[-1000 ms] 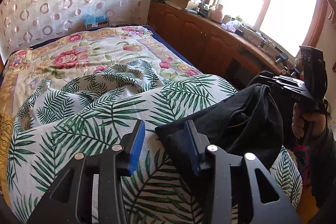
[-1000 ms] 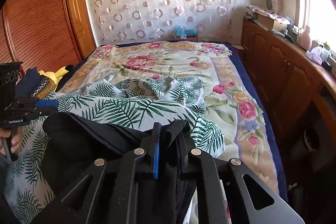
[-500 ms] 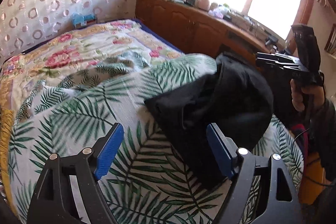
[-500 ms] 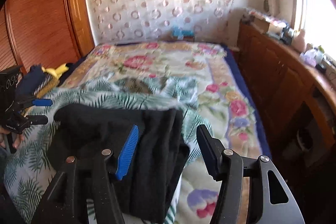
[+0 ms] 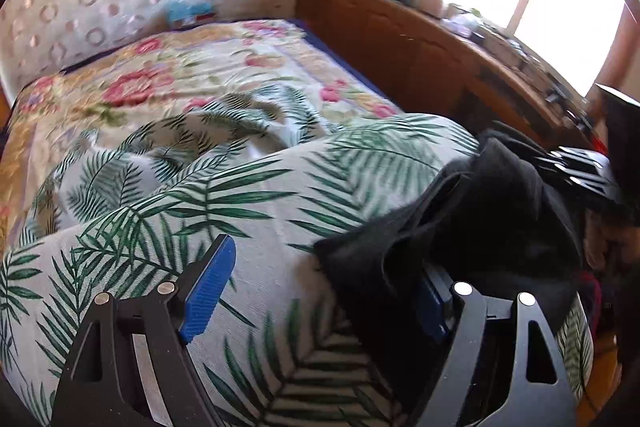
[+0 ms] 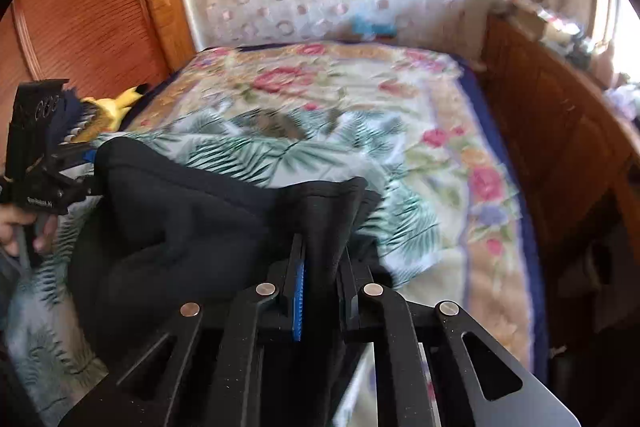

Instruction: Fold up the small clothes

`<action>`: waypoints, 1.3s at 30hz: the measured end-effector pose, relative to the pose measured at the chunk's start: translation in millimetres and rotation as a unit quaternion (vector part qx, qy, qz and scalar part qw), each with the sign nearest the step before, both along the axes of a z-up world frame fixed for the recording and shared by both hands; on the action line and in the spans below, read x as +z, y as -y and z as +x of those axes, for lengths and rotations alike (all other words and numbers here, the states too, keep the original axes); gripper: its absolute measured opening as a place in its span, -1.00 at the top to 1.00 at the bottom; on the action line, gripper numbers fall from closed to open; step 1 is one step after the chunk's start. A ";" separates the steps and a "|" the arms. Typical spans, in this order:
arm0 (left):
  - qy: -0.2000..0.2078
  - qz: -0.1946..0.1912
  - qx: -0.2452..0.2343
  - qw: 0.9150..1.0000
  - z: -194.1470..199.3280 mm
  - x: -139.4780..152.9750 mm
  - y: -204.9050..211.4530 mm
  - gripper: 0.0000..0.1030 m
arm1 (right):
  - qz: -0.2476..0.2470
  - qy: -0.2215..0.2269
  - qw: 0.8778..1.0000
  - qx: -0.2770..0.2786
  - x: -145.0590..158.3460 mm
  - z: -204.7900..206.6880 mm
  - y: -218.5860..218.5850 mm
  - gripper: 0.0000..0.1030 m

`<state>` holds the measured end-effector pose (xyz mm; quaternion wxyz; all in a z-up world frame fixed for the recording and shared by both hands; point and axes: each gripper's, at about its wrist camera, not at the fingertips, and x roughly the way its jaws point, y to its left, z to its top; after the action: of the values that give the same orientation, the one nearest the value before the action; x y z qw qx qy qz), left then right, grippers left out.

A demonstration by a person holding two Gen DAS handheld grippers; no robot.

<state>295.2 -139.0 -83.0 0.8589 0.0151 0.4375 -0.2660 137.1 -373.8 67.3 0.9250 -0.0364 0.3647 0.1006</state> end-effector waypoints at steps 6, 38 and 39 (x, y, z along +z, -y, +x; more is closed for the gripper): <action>-0.005 0.000 -0.004 1.000 3.1 -7.1 3.9 -0.59 | -0.019 0.001 1.000 -0.014 7.5 -11.1 -5.0 0.58; 0.019 -0.063 -0.074 0.995 -30.5 25.7 10.7 0.75 | 0.046 -0.024 0.997 0.048 -19.2 1.1 -9.5 0.65; 0.029 -0.072 -0.074 0.994 -36.2 33.8 6.7 0.75 | 0.040 -0.012 0.998 0.045 -16.0 -3.2 -11.3 0.65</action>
<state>258.9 -145.7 -49.2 0.8478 -0.0070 0.3901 -0.3591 133.9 -362.5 51.3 0.9158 -0.0145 0.3693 0.1573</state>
